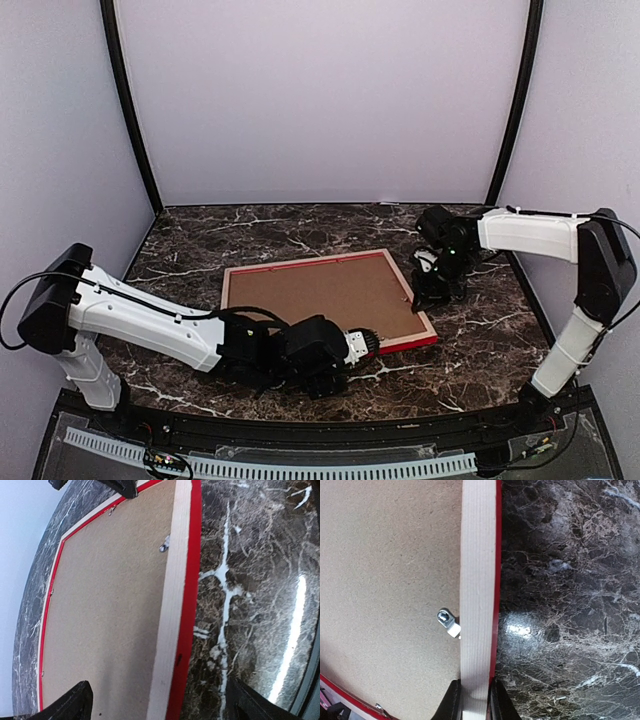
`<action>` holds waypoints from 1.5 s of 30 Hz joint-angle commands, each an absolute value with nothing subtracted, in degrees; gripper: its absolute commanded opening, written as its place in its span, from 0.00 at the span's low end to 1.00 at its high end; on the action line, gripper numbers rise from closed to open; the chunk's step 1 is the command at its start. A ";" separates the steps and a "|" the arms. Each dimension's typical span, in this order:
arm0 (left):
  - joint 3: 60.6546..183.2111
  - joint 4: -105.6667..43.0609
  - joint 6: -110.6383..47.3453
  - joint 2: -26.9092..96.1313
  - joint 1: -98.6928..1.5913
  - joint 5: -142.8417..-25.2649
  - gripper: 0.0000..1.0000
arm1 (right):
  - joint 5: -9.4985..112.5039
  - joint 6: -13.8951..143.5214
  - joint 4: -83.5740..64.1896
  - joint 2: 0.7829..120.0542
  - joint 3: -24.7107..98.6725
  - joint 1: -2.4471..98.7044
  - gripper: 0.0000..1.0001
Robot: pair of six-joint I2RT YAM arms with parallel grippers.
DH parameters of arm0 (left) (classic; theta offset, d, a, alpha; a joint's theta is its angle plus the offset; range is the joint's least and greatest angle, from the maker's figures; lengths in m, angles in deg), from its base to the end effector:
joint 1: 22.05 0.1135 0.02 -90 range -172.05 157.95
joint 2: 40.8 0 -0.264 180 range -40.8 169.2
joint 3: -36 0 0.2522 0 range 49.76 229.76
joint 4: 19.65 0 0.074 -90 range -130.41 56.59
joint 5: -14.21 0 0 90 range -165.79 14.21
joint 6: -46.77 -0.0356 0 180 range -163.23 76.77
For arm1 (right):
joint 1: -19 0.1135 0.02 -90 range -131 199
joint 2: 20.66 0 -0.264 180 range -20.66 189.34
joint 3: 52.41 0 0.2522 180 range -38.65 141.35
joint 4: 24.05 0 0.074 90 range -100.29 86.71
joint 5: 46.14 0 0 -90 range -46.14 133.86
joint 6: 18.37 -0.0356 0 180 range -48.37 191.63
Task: Put the photo into the frame
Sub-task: Pick up the photo frame from the center of the board, then pass from the right arm to the left
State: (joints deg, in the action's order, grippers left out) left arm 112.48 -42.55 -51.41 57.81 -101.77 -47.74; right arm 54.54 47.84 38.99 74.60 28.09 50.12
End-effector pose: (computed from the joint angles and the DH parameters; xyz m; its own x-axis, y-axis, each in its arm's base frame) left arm 0.0821 -0.3588 0.2049 -0.0099 0.7580 -0.6522 0.8188 0.3805 0.4299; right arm 0.2629 0.1664 0.2056 -0.9840 -0.1311 -0.1203 -0.1579 0.9550 0.2510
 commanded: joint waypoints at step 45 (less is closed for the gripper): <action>120.12 -60.67 -52.97 58.28 -103.17 -31.24 0.00 | 65.34 49.09 42.23 70.03 30.34 50.11 0.25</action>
State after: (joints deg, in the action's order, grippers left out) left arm 117.31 -58.73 -54.17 60.98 -103.44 -37.25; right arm 59.74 47.49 41.81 73.38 29.97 49.94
